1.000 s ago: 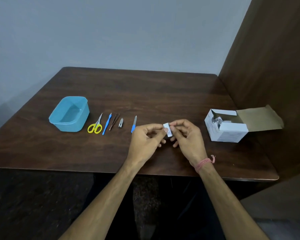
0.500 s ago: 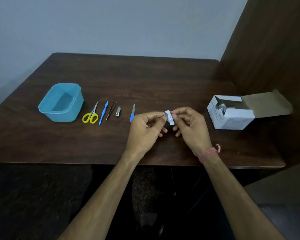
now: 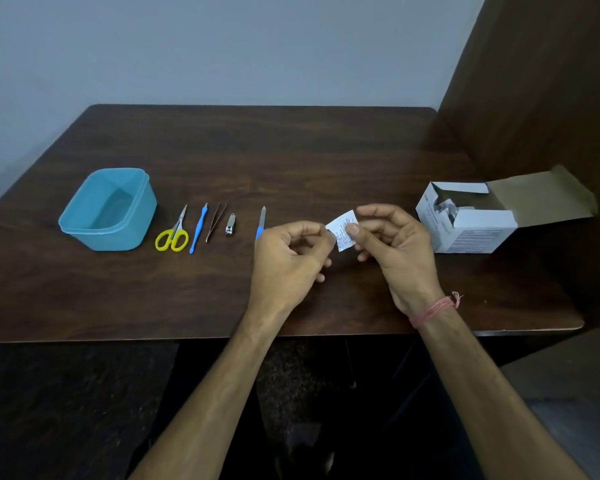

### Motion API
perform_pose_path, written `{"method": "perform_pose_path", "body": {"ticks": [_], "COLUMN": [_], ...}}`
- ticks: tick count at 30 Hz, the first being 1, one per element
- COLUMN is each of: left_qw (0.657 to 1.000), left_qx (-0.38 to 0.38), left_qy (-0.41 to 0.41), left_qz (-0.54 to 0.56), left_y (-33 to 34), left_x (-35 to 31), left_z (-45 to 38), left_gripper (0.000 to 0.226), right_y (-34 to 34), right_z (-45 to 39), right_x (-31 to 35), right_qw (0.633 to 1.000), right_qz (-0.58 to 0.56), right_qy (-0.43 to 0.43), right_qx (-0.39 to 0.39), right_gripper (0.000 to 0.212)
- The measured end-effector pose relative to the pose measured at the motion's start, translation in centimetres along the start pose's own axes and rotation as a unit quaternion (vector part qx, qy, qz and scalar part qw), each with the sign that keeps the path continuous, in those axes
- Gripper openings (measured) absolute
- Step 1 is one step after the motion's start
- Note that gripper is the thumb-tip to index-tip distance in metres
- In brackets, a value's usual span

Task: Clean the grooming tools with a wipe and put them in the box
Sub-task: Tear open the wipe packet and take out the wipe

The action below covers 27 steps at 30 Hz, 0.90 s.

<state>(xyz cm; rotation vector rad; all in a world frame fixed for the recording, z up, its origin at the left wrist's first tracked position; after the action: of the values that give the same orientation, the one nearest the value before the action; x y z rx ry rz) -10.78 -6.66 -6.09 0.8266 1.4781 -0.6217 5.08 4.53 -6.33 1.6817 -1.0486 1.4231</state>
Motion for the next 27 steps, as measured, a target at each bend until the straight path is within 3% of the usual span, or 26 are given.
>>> {"method": "perform_pose_path", "body": {"ticks": [6,11,27], "left_qw": [0.999,0.999,0.998], "left_qx": [-0.038,-0.04,-0.03], "left_qy": [0.022,0.029,0.063], "left_qz": [-0.015,-0.001,-0.013], "left_y": [-0.51,-0.9,-0.93], "left_x": [0.0,0.05,0.32], "left_z": [0.22,-0.33,-0.51], "left_gripper": [0.009,0.013,0.011], "right_y": [0.14,0.06,0.28], "right_z": [-0.07,-0.17,-0.07], "right_x": [-0.28,-0.46,0.08], "right_qw": [0.996,0.999,1.0], "right_qz": [0.087,0.035,0.013], "right_qy": [-0.033,-0.008,0.01], "right_qx": [-0.002,-0.012,-0.017], "right_gripper": [0.024,0.011,0.01]}}
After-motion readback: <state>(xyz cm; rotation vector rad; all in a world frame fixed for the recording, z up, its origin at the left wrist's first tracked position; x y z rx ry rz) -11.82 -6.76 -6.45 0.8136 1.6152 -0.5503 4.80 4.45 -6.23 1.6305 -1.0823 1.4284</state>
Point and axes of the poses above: each hand's wrist, its own z-axis away from the middle knuckle, its own y-axis out of the palm, x = y × z, the point moved 8 cm from there along -z, towards the middle knuckle, and after that the axes turned 9 degrees about z, right-handed, at the moved point
